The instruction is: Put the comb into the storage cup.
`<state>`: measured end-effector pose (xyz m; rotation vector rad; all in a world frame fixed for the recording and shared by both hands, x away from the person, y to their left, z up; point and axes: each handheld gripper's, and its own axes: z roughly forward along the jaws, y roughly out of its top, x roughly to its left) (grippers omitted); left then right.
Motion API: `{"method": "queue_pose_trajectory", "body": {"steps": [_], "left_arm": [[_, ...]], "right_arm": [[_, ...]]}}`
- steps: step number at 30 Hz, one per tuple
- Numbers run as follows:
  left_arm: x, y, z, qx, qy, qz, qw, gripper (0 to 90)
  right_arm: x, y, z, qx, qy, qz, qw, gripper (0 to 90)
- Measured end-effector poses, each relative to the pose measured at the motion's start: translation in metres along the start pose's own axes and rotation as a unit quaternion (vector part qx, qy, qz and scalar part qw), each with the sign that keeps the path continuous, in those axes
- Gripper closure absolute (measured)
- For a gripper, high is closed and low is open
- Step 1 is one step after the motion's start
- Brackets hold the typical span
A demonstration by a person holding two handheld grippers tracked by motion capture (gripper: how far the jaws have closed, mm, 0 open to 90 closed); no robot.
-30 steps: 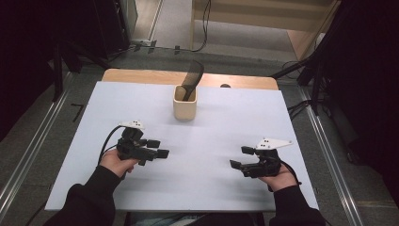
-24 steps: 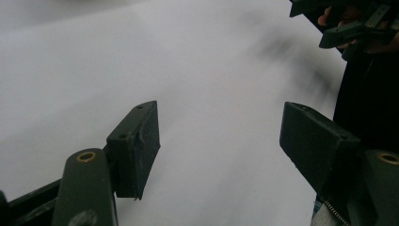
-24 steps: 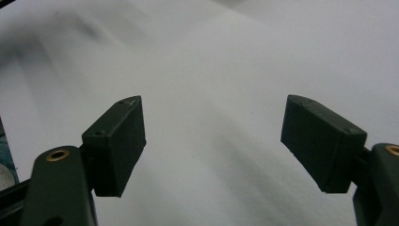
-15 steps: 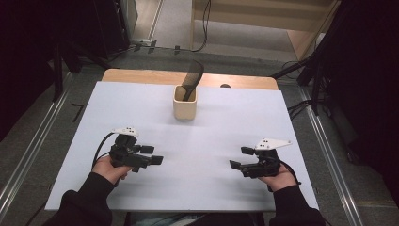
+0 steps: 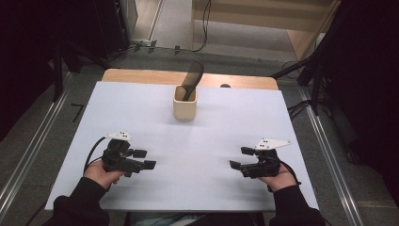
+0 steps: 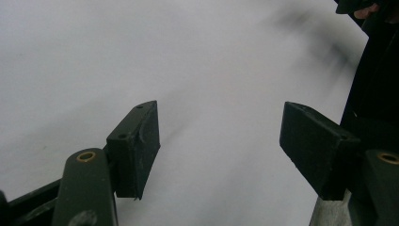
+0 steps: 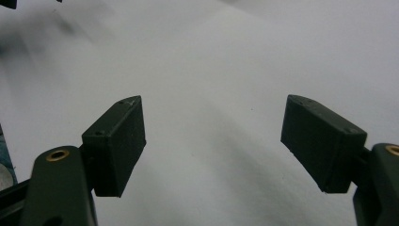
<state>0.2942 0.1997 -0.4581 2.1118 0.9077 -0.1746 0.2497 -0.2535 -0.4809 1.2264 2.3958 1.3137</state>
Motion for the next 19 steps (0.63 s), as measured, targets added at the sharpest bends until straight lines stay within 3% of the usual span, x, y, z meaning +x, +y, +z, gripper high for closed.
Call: {"method": "queue_pose_trajectory", "body": {"steps": [11,19], "left_arm": [[0.0044,-0.0067,-0.0079,-0.002,0.010,-0.007,0.9999,29.6],[0.0051,-0.0068,-0.0074,0.000,0.005,-0.005,1.0000,29.6]], "right_arm": [[0.0003,-0.0001,0.0007,0.002,0.000,0.000,1.0000,20.6],[0.0001,-0.0026,-0.0020,0.006,0.000,-0.003,1.0000,20.6]]}}
